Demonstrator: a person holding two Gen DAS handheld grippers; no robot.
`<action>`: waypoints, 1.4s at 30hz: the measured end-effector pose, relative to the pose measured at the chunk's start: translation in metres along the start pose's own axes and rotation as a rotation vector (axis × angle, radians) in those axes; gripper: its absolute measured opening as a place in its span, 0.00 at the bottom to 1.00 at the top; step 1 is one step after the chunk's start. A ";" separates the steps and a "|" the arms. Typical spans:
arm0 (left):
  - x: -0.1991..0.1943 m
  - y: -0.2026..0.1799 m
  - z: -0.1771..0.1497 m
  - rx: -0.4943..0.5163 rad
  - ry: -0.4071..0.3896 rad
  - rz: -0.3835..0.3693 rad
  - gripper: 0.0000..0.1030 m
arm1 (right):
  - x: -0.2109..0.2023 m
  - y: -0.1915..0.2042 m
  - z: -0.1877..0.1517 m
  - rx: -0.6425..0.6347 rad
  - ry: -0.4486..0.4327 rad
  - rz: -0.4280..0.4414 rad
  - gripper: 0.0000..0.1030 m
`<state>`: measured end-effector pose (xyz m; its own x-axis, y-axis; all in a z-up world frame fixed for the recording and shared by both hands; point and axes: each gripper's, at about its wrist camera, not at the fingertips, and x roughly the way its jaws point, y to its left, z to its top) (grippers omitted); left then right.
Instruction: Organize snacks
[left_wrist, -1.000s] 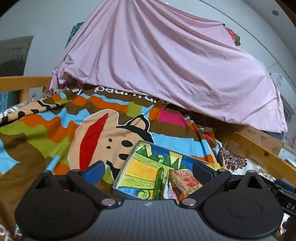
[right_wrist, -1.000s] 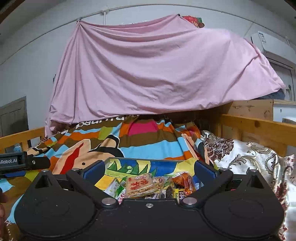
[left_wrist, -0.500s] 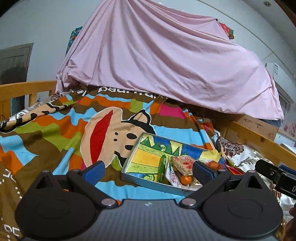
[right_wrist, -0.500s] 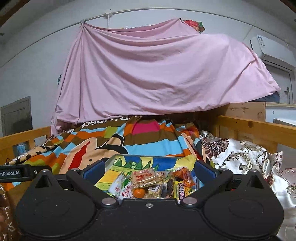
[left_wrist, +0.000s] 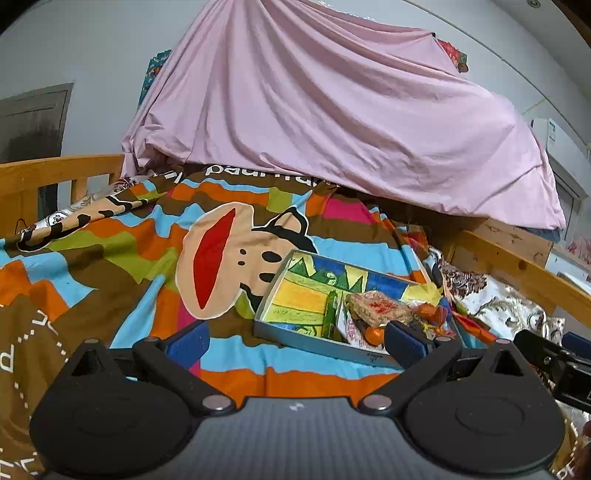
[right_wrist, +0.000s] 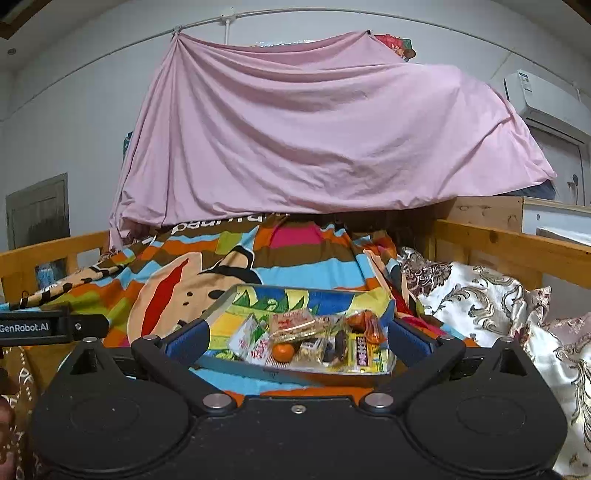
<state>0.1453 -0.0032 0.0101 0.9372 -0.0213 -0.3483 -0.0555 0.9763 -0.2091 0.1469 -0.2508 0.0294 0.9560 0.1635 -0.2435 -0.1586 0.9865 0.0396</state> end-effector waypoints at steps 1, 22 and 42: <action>0.000 0.000 -0.002 0.006 0.004 0.000 1.00 | -0.002 0.001 -0.002 -0.002 0.005 -0.002 0.99; 0.008 0.001 -0.031 0.061 0.089 0.010 1.00 | 0.019 -0.002 -0.026 0.054 0.106 -0.032 0.99; 0.031 0.023 -0.041 0.029 0.187 0.023 1.00 | 0.039 0.014 -0.043 -0.006 0.165 -0.040 0.99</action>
<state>0.1589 0.0095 -0.0429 0.8552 -0.0362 -0.5171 -0.0634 0.9828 -0.1736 0.1716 -0.2305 -0.0210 0.9083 0.1216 -0.4004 -0.1236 0.9921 0.0208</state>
